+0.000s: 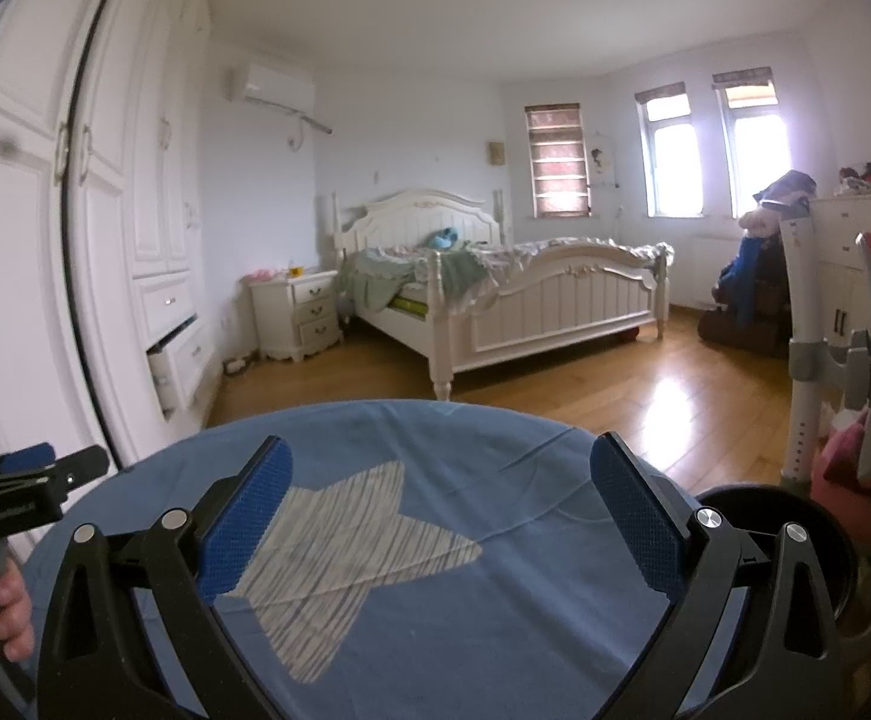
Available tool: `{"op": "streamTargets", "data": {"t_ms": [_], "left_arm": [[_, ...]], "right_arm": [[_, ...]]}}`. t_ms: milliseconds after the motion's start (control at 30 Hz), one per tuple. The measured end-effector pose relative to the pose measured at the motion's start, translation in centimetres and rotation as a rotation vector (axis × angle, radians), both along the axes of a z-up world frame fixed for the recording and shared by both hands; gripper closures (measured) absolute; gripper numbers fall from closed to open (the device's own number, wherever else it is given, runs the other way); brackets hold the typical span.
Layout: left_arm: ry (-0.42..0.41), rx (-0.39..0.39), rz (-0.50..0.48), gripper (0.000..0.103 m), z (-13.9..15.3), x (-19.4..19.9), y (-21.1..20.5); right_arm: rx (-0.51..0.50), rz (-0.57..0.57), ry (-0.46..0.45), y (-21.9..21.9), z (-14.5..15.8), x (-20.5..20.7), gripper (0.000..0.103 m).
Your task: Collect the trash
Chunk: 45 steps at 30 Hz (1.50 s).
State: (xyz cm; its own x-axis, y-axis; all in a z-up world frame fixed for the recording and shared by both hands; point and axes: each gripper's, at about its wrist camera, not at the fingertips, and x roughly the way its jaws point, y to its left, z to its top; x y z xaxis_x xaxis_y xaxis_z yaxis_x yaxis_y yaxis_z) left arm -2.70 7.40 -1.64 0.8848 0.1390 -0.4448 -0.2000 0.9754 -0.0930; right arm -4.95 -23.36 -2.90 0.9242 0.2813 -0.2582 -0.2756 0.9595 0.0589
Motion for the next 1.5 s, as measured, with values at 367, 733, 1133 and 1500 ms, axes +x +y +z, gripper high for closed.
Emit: {"op": "streamTargets", "data": {"t_ms": [367, 733, 1133, 1500], "left_arm": [[-0.003, 0.002, -0.002, 0.005, 0.06, -0.06, 0.16], [-0.007, 0.007, -0.002, 0.005, 0.19, -0.2, 0.69], [-0.008, 0.008, -0.001, 0.005, 0.14, -0.2, 0.57], [-0.009, 0.009, -0.001, 0.005, 0.09, -0.23, 0.51]], "right_arm": [[0.001, 0.0, -0.004, -0.16, 0.11, -0.05, 0.005], [-0.001, -0.001, -0.005, -0.06, 0.0, -0.01, 0.005], [-0.002, -0.001, -0.006, -0.04, -0.06, -0.06, 0.005], [-0.003, -0.001, -0.006, -0.05, 0.03, -0.07, 0.005]]}}
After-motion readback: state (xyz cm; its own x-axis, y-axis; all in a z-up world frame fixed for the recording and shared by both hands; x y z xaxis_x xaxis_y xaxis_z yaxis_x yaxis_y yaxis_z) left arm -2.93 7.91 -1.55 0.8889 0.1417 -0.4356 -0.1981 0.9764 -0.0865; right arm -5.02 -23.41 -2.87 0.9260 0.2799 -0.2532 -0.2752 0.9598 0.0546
